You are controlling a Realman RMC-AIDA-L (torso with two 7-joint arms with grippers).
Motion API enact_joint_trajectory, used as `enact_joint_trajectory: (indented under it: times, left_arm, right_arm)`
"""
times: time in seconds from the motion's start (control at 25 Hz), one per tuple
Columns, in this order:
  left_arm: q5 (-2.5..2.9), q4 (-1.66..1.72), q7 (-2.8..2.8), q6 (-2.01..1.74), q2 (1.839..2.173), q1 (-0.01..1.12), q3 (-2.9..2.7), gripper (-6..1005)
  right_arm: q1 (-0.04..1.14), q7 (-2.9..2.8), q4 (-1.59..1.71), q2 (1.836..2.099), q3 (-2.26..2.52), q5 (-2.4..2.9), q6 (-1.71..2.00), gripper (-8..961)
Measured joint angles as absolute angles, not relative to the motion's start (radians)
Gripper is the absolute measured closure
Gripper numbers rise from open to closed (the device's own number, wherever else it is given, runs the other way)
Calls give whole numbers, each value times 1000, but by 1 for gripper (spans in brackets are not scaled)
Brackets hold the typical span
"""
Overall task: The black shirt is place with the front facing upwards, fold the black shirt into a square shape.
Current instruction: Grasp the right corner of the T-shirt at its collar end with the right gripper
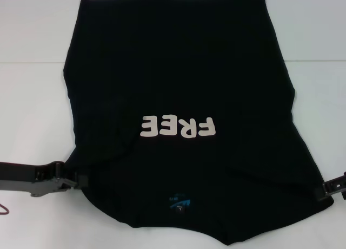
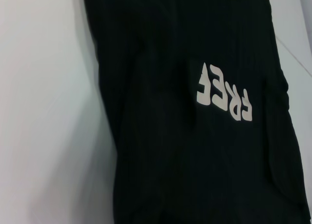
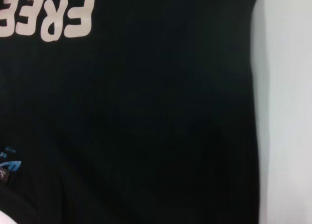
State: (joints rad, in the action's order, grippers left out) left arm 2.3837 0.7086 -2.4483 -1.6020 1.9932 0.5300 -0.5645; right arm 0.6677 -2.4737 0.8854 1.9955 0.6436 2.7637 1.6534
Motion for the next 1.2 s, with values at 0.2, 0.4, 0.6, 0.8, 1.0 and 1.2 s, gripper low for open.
enact_joint_trajectory:
  times: [0.2, 0.4, 0.6, 0.8, 1.0, 1.2]
  left_arm:
    - [2384, 699, -2448, -1599, 1992, 534, -565, 980]
    - [2383, 698, -2448, -1597, 1993, 536, -565, 980]
    - [2382, 698, -2448, -1592, 1994, 536, -565, 980]
    - [2382, 698, -2448, -1592, 1995, 536, -565, 980]
    - [2382, 698, -2448, -1590, 1996, 537, -564, 980]
    - [2382, 696, -2448, -1589, 1996, 539, -566, 980]
  right_arm:
    - [670, -2465, 884, 2007, 644, 2765, 1644, 37]
    - [676, -2461, 870, 2009, 655, 2769, 1626, 37]
    - [679, -2461, 868, 2011, 660, 2769, 1621, 37]
    - [680, -2457, 860, 2011, 660, 2767, 1608, 38]
    - [682, -2456, 848, 2013, 669, 2767, 1600, 38]
    - [685, -2456, 844, 2013, 677, 2767, 1593, 38]
